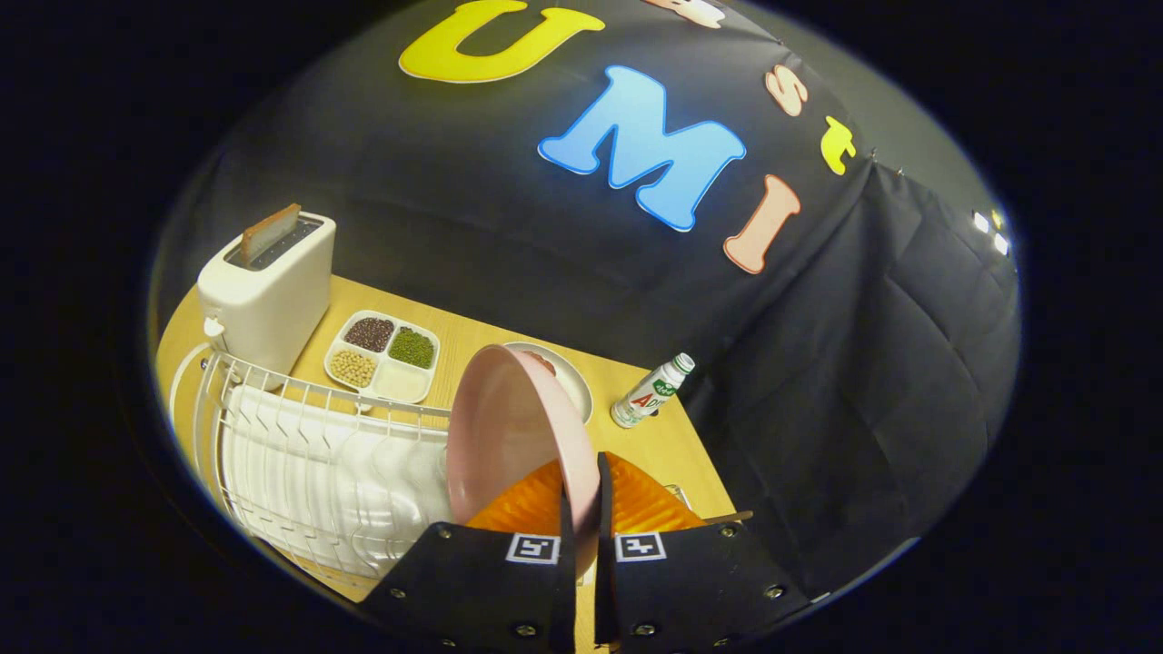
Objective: Take the plate from the dish rack, then take the spoon from the basket and place it into the plate.
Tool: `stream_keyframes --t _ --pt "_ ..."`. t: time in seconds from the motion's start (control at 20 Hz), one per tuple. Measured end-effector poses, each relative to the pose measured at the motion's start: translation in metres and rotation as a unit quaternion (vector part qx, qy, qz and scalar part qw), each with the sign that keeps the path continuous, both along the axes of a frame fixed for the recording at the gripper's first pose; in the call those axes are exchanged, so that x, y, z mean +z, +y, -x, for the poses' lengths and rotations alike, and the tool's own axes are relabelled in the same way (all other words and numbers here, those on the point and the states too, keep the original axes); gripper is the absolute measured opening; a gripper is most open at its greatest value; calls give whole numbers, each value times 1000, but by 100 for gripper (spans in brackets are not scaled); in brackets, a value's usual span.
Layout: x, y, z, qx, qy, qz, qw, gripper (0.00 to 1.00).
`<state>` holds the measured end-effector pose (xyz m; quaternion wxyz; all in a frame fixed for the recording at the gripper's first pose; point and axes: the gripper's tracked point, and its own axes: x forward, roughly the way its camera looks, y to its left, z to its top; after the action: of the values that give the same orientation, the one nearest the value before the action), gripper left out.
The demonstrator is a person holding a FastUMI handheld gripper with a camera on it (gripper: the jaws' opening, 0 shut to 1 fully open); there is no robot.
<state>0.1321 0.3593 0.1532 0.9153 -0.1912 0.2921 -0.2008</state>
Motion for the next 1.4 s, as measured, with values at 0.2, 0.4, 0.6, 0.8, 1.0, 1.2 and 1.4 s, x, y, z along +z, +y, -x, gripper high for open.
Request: stream_keyframes --t 0.2,0.4,0.6,0.8,1.0,1.2,1.4 --pt "26 -32 10 12 -19 -77 997 8" --pt "59 -81 32 12 -43 -159 986 8" --pt "74 -124 67 29 -48 -246 968 8" --pt "69 -166 100 53 -54 -277 958 8" --pt "55 -181 134 67 -50 -319 944 8" --pt "26 -182 150 97 -29 -369 924 8" --pt "-24 -175 172 119 2 -428 896 8"
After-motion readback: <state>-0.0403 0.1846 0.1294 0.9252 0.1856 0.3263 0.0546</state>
